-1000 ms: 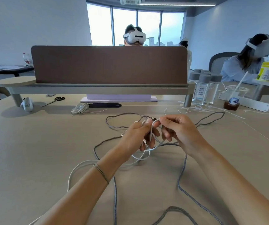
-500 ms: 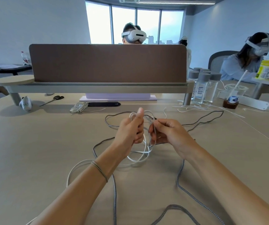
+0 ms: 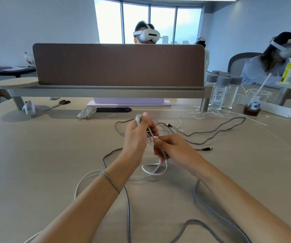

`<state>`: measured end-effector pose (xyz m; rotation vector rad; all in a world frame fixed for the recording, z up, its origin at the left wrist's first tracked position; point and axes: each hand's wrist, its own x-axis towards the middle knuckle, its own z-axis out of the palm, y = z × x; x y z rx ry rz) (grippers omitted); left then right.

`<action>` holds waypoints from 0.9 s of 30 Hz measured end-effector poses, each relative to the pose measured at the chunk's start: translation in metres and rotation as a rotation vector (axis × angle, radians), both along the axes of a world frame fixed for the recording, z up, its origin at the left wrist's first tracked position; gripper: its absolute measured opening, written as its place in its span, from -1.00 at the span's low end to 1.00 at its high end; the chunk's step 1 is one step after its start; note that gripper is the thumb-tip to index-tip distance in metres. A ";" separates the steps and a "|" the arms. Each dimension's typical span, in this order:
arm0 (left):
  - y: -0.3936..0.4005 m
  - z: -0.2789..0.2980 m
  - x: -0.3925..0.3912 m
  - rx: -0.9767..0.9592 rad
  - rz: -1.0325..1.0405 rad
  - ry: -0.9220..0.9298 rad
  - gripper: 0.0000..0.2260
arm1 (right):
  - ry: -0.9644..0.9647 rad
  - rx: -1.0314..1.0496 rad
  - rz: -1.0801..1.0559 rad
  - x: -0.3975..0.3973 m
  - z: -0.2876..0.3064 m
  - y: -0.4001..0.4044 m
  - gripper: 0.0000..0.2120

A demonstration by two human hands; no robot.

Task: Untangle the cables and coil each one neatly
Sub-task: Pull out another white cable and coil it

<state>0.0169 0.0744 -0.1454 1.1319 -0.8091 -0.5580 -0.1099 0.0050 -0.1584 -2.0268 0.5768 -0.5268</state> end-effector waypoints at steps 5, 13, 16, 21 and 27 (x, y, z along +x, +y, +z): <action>0.005 0.014 0.019 -0.105 -0.026 0.216 -0.68 | 0.185 -0.182 0.068 -0.002 -0.011 -0.003 -0.80; 0.003 0.015 0.035 -0.064 0.309 0.113 -0.70 | 0.203 -0.207 0.125 -0.014 0.006 -0.002 -0.77; -0.003 0.004 0.039 -0.027 0.397 -0.062 -0.68 | 0.294 -0.228 0.230 -0.013 0.009 0.008 -0.69; -0.006 -0.013 0.033 0.059 0.432 -0.561 -0.51 | 0.020 0.012 0.244 -0.016 0.022 0.010 -0.86; -0.008 -0.021 0.025 0.181 0.220 -0.882 -0.33 | -0.260 0.481 0.167 -0.019 0.027 -0.002 -0.52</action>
